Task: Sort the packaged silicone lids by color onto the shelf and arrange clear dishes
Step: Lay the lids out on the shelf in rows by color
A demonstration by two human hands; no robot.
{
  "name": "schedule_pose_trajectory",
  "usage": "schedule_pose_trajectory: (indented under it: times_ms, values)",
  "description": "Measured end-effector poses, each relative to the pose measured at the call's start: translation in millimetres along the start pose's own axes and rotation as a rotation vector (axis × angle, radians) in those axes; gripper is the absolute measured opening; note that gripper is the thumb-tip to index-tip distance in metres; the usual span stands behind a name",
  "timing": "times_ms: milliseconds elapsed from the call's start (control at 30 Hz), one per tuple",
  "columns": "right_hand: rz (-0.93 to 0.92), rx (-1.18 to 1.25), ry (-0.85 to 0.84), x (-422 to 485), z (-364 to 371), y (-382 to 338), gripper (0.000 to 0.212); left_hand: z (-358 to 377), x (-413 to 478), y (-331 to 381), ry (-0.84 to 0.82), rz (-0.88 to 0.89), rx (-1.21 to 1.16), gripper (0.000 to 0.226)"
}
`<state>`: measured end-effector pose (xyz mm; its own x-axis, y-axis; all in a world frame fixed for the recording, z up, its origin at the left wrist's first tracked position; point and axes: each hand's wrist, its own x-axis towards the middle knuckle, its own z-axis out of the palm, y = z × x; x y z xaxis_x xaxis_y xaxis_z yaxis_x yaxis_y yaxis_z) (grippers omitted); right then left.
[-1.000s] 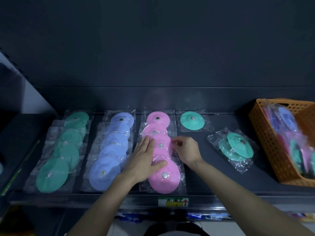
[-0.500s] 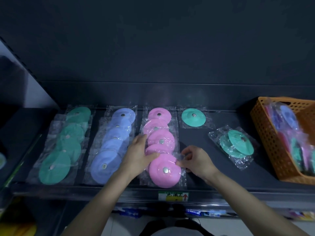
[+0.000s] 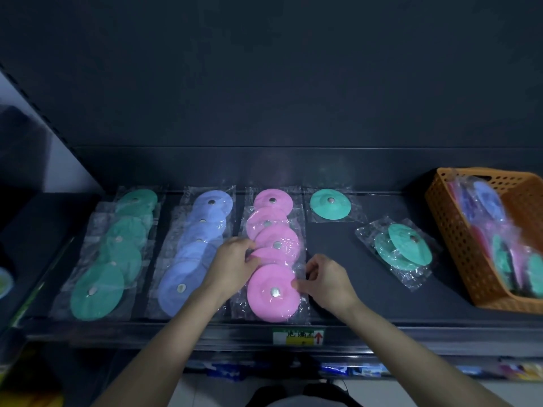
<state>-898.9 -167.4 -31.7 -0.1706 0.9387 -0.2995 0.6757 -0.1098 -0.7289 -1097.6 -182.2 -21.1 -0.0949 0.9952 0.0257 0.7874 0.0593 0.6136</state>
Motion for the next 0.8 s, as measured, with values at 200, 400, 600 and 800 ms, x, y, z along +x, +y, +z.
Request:
schedule_pose_trajectory:
  times_ms: [200,400,600,800]
  values:
    - [-0.083,0.017,0.090,-0.2,-22.3,-1.2,0.025,0.5,4.0,2.9,0.032,-0.007,0.071,0.014]
    - [-0.200,-0.157,0.338,14.3,-74.4,19.9,0.014,9.1,20.9,42.6,0.016,0.070,0.018,0.039]
    - [0.010,-0.455,0.448,33.5,-130.2,78.6,0.042,40.3,39.9,88.0,-0.085,0.090,-0.051,0.043]
    - [-0.033,-0.273,0.113,22.1,-144.7,94.0,0.075,75.8,55.1,128.9,-0.249,0.217,0.071,0.044]
